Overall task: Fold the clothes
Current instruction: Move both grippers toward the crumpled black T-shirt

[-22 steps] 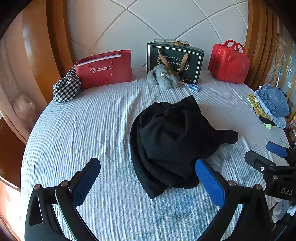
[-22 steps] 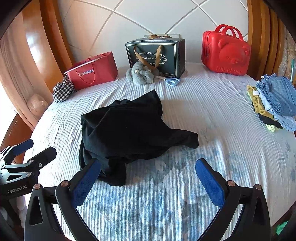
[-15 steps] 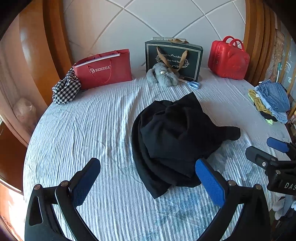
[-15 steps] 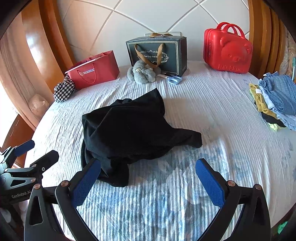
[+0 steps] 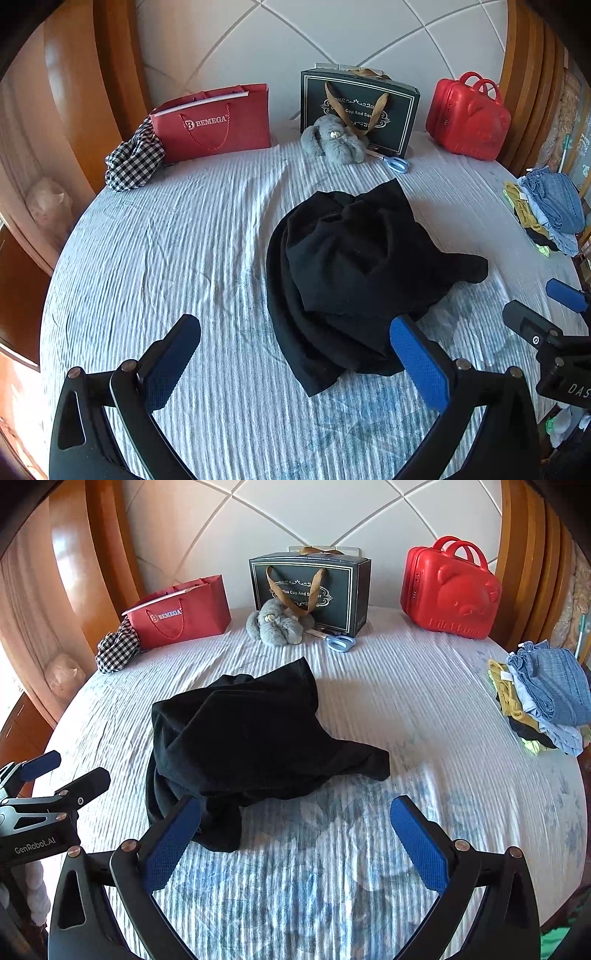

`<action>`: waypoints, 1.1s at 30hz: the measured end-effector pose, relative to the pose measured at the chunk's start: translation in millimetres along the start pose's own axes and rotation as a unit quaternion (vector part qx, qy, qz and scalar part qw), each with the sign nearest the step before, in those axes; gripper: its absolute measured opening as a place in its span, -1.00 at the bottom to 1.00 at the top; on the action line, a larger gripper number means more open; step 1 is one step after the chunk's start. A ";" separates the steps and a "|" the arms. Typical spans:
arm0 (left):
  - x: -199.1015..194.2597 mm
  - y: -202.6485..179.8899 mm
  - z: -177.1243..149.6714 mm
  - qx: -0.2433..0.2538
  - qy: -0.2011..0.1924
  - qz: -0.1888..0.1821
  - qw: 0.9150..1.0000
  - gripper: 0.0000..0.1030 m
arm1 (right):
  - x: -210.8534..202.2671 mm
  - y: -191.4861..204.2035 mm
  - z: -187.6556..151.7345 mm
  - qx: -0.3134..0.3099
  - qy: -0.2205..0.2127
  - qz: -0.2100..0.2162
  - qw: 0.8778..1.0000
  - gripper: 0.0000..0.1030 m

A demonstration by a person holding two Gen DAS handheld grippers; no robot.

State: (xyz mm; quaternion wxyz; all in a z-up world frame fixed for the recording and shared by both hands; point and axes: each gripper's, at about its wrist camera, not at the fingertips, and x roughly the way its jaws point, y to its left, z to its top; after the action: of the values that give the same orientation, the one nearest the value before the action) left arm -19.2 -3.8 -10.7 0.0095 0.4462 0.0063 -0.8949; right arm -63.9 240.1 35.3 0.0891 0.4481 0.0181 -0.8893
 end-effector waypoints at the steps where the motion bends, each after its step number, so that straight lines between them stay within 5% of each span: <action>1: 0.9 0.6 0.3 -0.001 0.001 -0.001 1.000 1.00 | 1.1 -0.4 -0.2 0.001 0.001 0.000 1.000 1.00; 33: 53.0 13.8 23.4 -0.006 0.036 -0.015 0.999 1.00 | 48.6 -3.1 21.1 0.005 0.030 0.000 1.000 1.00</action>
State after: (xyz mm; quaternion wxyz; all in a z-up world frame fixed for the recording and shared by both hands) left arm -69.4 -18.6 -38.9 -0.0017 0.4781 0.0185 -0.8781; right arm -109.5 233.8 9.0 0.0867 0.4748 0.0162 -0.8757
